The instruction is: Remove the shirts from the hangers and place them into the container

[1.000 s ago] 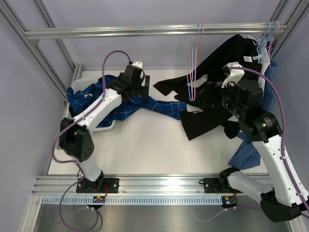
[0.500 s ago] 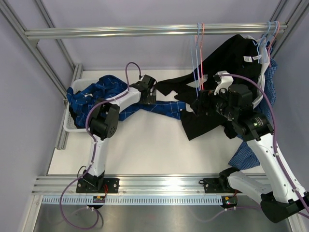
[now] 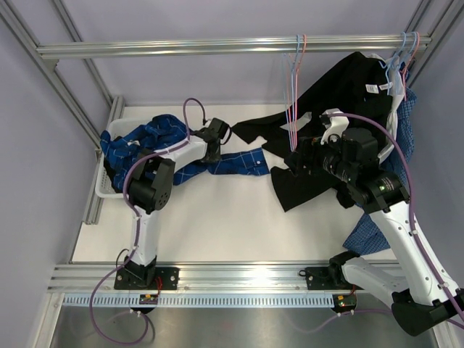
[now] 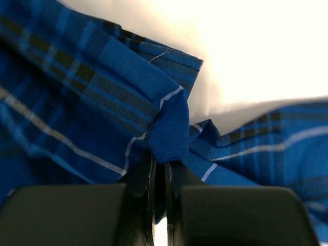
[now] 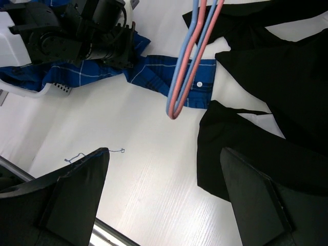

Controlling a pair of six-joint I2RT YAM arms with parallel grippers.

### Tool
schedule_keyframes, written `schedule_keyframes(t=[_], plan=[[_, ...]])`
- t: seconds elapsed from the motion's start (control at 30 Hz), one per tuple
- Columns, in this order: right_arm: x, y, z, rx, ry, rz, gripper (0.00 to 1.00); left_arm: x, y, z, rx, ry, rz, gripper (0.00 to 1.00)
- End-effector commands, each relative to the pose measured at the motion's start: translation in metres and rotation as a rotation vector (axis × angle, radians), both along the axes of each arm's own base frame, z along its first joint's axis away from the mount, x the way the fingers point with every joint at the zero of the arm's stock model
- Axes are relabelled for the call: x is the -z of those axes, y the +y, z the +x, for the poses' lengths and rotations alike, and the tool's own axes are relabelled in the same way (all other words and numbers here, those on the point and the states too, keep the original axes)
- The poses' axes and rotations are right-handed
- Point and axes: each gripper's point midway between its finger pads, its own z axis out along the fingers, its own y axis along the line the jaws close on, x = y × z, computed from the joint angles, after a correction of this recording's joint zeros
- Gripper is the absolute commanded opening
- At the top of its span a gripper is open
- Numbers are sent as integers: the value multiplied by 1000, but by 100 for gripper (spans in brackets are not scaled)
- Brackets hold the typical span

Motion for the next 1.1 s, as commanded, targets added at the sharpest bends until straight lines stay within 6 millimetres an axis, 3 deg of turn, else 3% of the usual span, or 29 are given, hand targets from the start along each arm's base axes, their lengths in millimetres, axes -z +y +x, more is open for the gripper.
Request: schedule_keyframes(t=[0.0, 0.1, 0.13, 0.17, 0.27, 0.3, 0.37, 0.4, 0.43, 0.47, 0.53, 0.6, 0.63, 0.7, 0.73, 0.8, 0.83, 0.9, 0.97, 1.03, 1.07], plan=[[-17, 3, 0, -26, -55, 18, 100, -105, 24, 1, -21, -168, 12, 0], [-21, 2, 0, -26, -62, 12, 99, -166, 55, -7, -52, -262, 84, 0], [-26, 2, 0, -30, -76, 10, 100, -199, 79, -17, -104, -314, 122, 0], [-27, 2, -1, -33, -77, 8, 99, -214, 94, -21, -133, -337, 139, 0], [-34, 1, -2, -37, -95, 8, 99, -252, 155, -42, -270, -392, 196, 0], [-36, 2, -2, -40, -98, 9, 99, -247, 183, -50, -331, -374, 231, 0], [-39, 2, -3, -46, -104, 10, 99, -246, 215, -65, -408, -363, 257, 0], [-39, 3, -3, -51, -103, 8, 99, -226, 229, -74, -449, -315, 260, 0], [-41, 3, -3, -53, -107, 8, 100, -215, 253, -80, -518, -294, 261, 0], [-41, 3, -4, -57, -107, 6, 99, -205, 265, -85, -556, -282, 261, 0], [-40, 4, -3, -62, -108, 3, 100, -168, 281, -94, -615, -215, 214, 0], [-39, 5, -2, -64, -103, 2, 100, -144, 291, -95, -666, -179, 197, 0], [-41, 5, -2, -64, -104, 3, 100, -121, 301, -98, -695, -121, 219, 0], [-40, 5, -3, -67, -102, 4, 100, -97, 305, -98, -693, -51, 227, 0], [-40, 5, -3, -67, -101, 6, 99, -74, 305, -97, -686, 15, 229, 0], [-37, 4, -3, -61, -96, 1, 99, -54, 301, -96, -658, 75, 226, 2], [-36, 4, -3, -60, -93, 0, 99, -34, 295, -97, -631, 138, 204, 4], [-32, 3, -4, -57, -81, -4, 99, -23, 289, -95, -596, 179, 183, 9], [-32, 2, -5, -55, -82, -3, 99, -13, 287, -97, -580, 210, 181, 23], [-31, 2, -6, -55, -82, 0, 100, -17, 290, -99, -576, 212, 200, 34], [-32, 2, -7, -55, -85, 1, 99, -30, 291, -97, -580, 175, 195, 39]])
